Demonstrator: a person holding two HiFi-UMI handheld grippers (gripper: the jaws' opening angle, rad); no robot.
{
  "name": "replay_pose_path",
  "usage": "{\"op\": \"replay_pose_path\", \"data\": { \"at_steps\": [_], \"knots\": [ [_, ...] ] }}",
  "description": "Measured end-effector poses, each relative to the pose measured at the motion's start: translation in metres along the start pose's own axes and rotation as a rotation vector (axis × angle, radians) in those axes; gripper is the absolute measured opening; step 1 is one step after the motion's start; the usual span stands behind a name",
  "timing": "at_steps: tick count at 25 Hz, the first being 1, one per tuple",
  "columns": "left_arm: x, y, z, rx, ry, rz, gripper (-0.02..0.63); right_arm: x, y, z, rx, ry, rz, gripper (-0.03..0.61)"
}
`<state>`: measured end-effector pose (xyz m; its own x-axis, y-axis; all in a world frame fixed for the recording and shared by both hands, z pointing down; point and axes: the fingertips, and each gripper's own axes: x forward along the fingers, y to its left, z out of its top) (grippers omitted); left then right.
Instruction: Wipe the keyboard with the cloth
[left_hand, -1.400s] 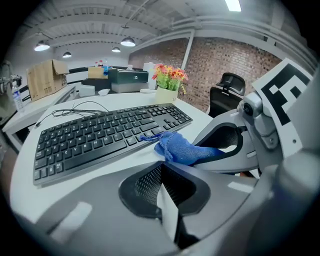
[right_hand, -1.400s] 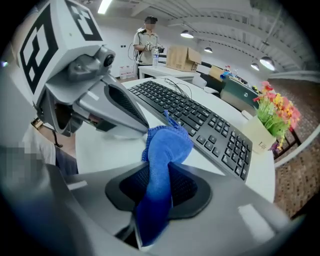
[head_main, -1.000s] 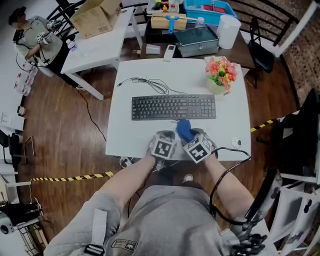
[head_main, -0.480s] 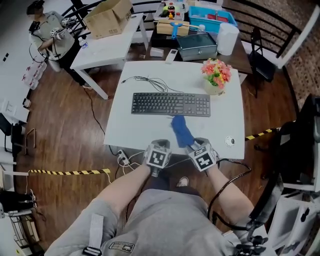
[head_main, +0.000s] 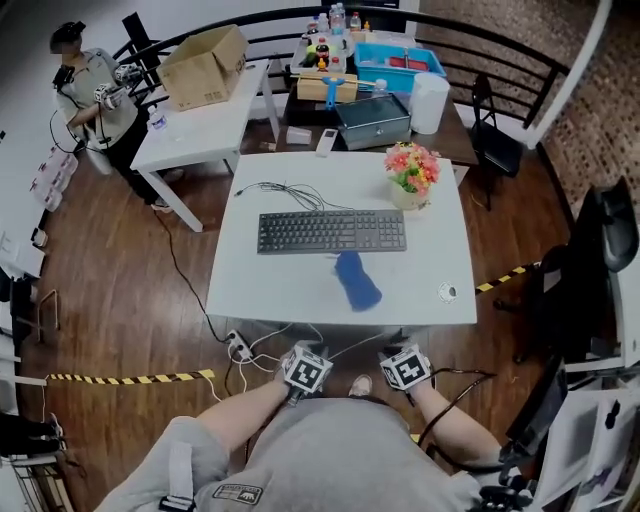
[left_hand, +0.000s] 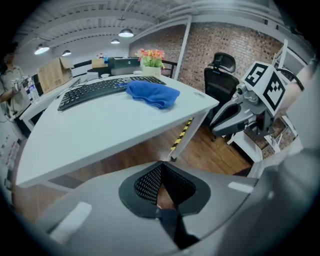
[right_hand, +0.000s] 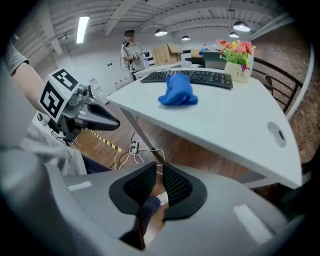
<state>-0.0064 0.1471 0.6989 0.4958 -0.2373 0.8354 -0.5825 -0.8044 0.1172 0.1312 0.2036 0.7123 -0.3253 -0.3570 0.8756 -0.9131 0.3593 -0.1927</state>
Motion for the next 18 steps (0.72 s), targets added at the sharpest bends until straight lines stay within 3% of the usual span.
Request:
{"op": "replay_pose_path", "data": {
  "at_steps": [7,18],
  "knots": [
    [-0.005,0.002,-0.050,0.027,0.065,-0.030,-0.006,0.014,0.026,-0.044,0.020,0.108,0.019,0.008],
    [-0.007,0.012,-0.062,0.012,0.071,-0.040,-0.006,0.021,0.039,-0.054,0.066,0.132,0.012,0.006]
  ]
}}
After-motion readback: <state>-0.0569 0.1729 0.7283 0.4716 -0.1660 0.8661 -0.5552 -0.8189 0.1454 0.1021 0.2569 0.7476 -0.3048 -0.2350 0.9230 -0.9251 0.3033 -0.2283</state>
